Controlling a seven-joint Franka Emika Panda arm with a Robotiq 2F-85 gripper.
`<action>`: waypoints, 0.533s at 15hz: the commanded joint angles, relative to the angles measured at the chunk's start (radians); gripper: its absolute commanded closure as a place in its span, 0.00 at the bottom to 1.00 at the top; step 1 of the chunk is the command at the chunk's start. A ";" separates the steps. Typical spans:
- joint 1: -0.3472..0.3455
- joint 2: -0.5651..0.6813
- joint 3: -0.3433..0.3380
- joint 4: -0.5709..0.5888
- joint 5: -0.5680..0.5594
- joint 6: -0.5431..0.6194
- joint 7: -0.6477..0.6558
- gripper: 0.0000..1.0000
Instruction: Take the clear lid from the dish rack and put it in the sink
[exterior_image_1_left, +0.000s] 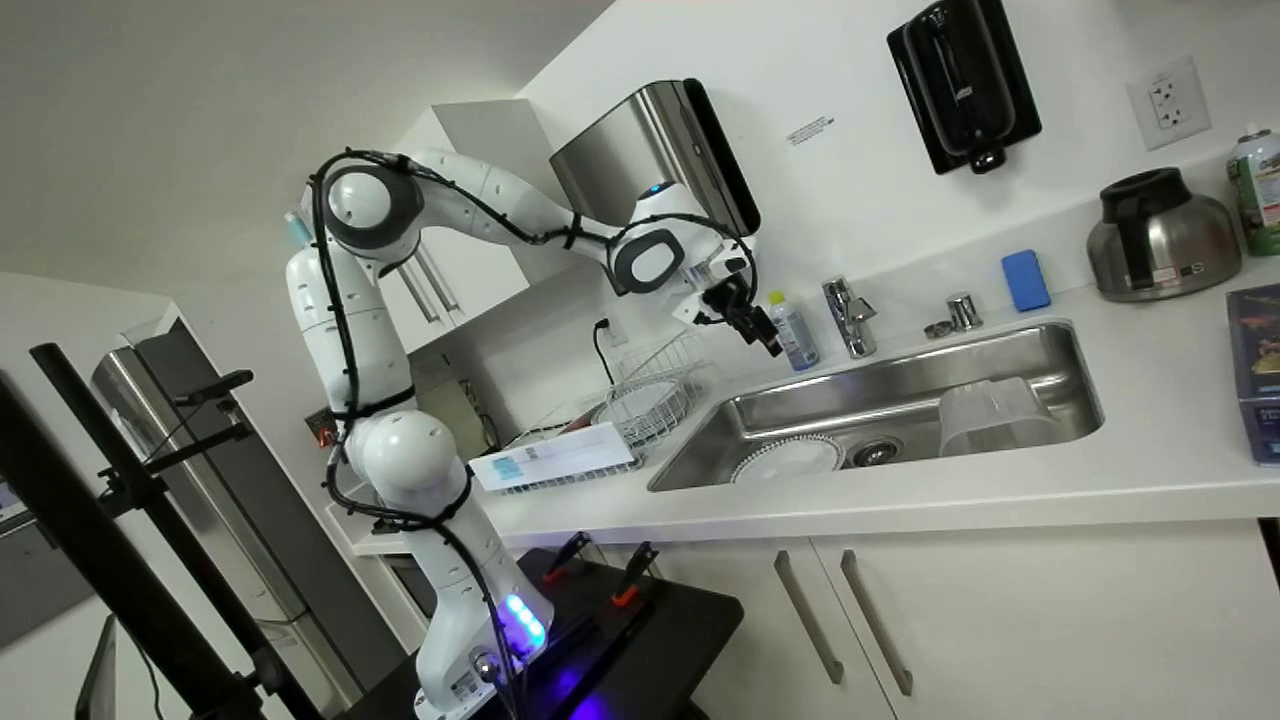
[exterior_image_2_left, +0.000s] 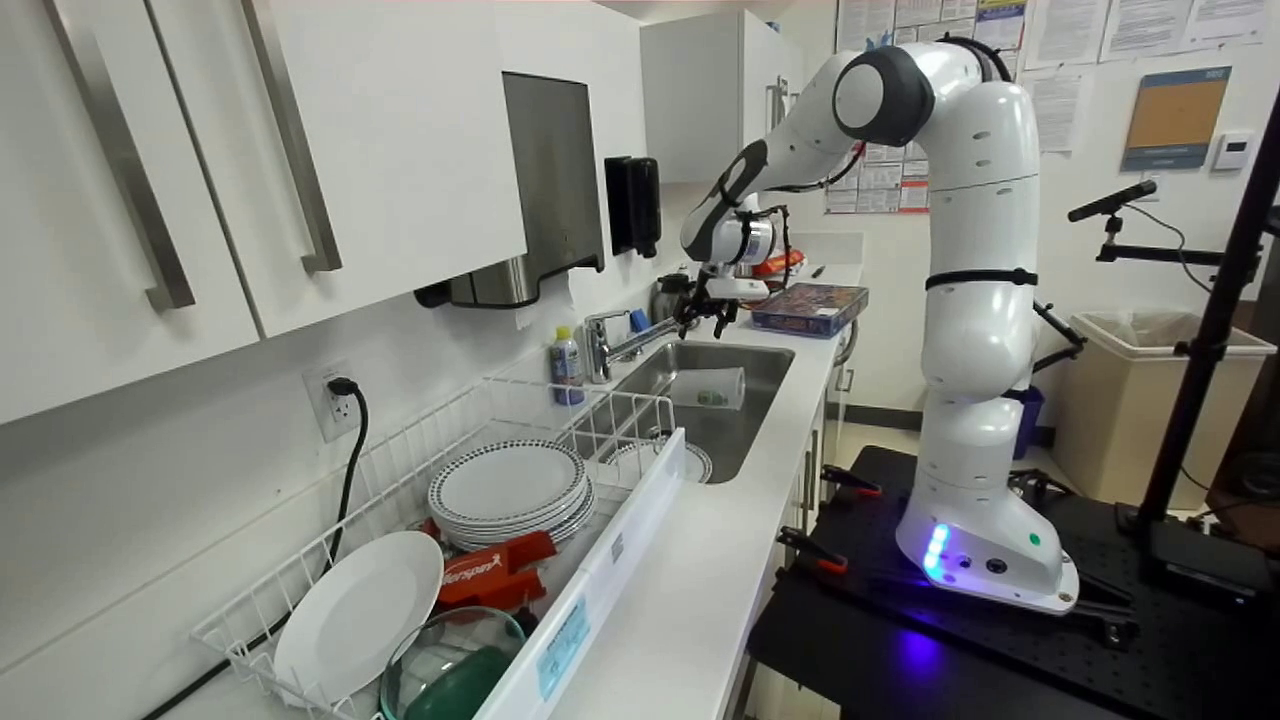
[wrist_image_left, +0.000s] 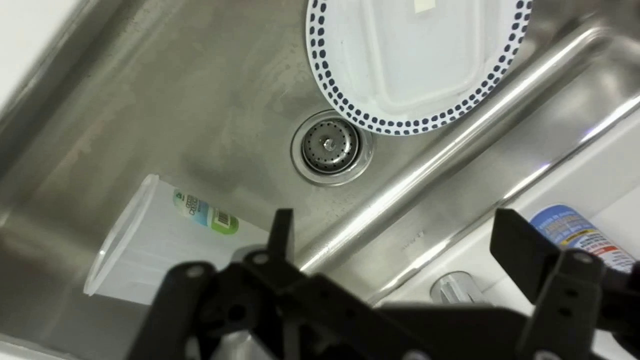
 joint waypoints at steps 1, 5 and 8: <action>-0.055 -0.117 0.058 -0.058 -0.083 -0.082 0.094 0.00; -0.076 -0.181 0.080 -0.069 -0.130 -0.166 0.145 0.00; -0.081 -0.209 0.088 -0.069 -0.144 -0.216 0.152 0.00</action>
